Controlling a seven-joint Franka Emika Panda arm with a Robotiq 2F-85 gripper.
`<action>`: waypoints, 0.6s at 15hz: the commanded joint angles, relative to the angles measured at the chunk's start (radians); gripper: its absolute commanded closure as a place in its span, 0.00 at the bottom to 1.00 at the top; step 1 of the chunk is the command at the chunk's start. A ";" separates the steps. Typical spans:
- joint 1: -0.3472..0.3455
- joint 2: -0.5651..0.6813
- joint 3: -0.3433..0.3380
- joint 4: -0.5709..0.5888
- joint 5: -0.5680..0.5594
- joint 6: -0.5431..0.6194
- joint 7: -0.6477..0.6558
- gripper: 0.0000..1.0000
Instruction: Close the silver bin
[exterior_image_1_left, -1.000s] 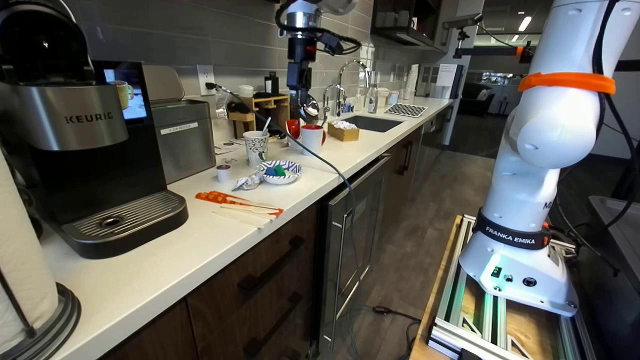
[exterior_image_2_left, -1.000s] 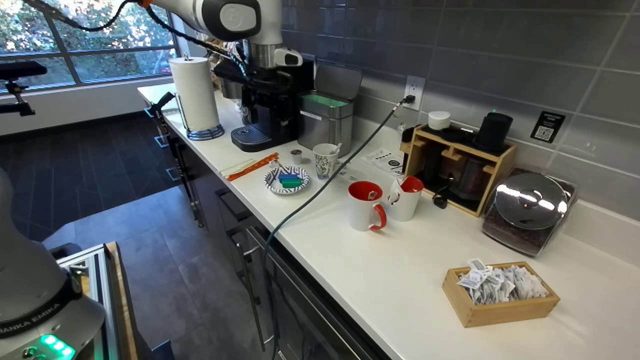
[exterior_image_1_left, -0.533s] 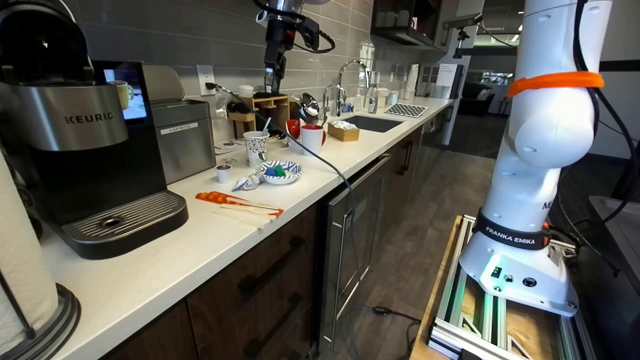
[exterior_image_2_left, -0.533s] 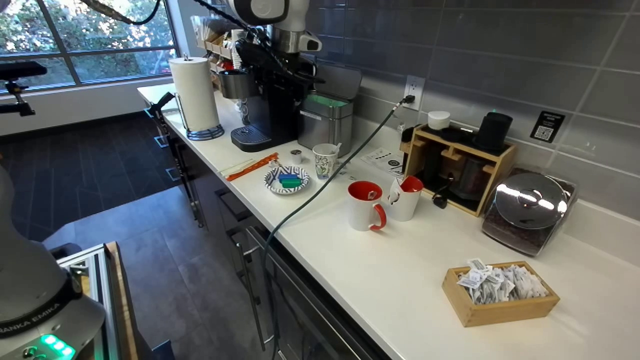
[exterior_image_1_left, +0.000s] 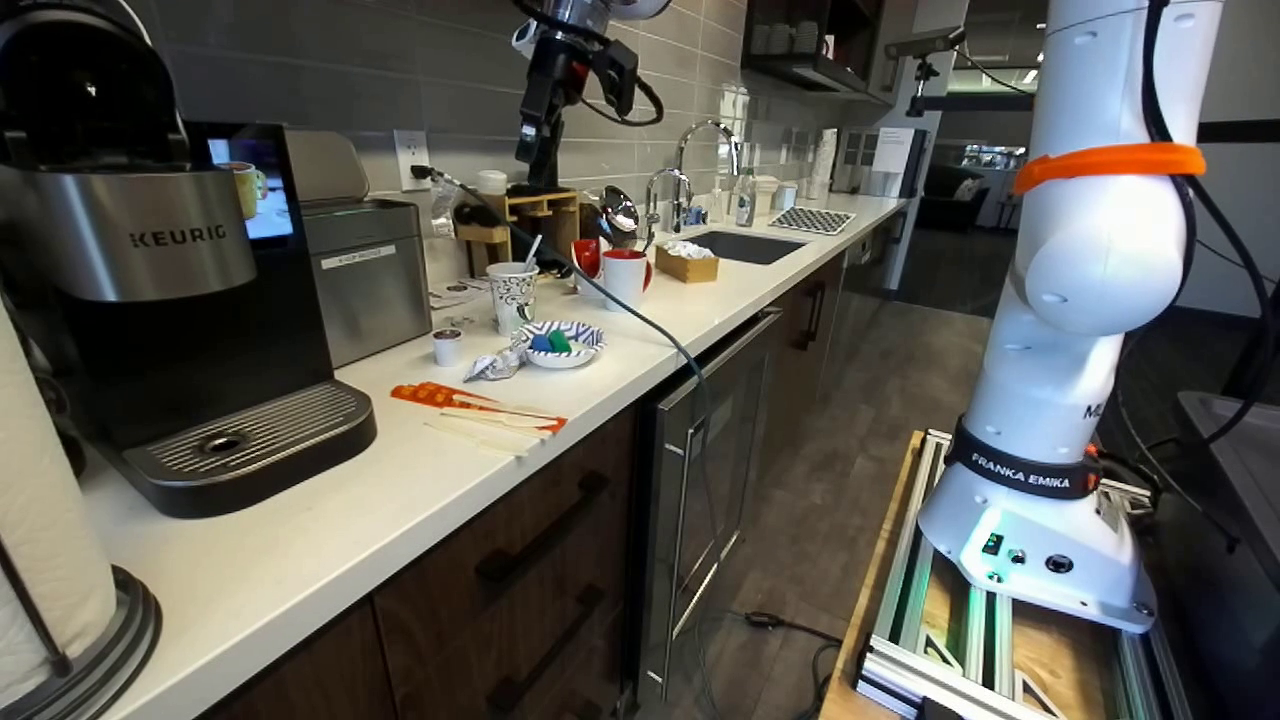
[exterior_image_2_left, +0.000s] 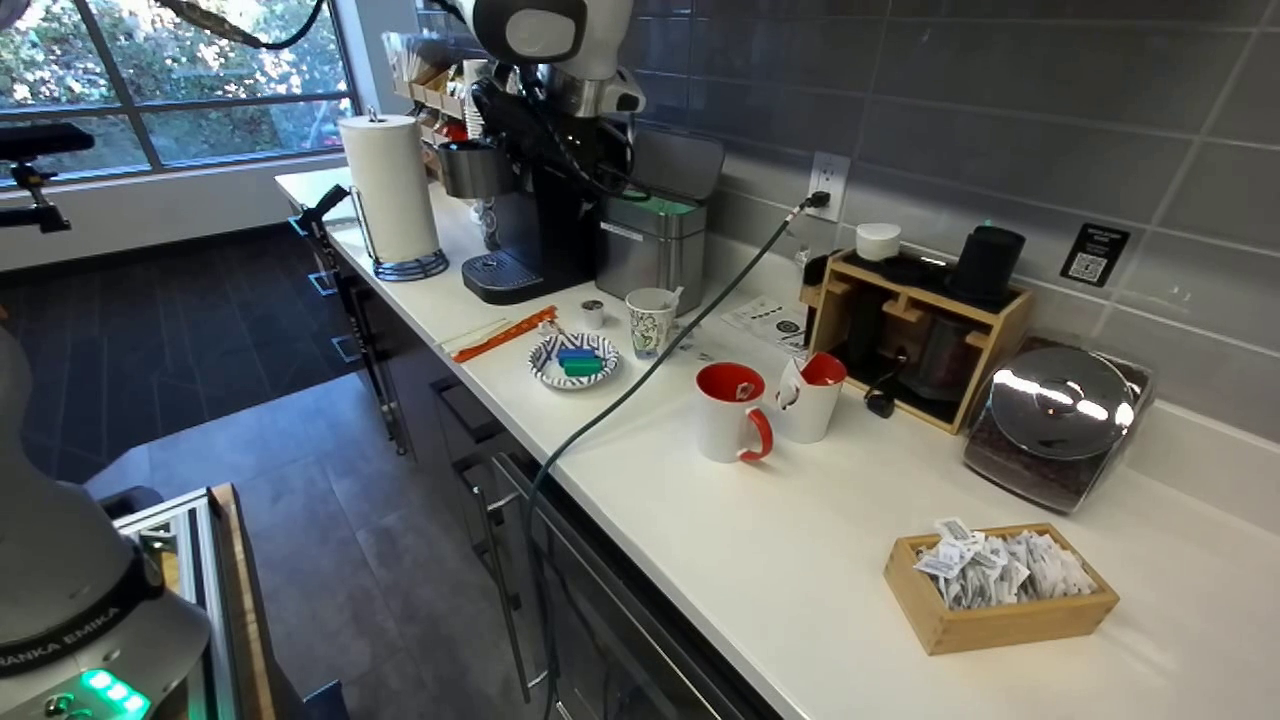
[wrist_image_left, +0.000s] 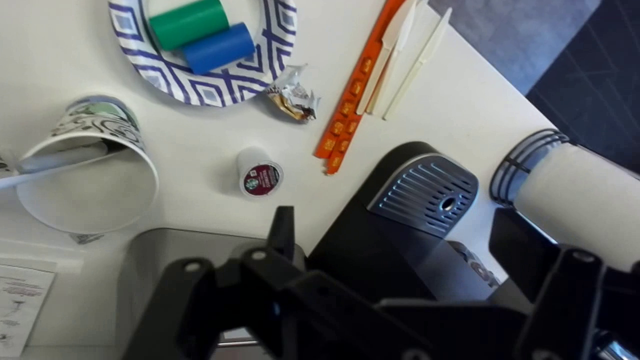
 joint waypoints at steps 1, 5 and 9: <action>-0.070 0.069 -0.002 0.001 0.210 0.034 -0.145 0.00; -0.106 0.124 0.010 -0.020 0.450 0.155 -0.278 0.00; -0.086 0.187 0.039 -0.002 0.693 0.319 -0.447 0.00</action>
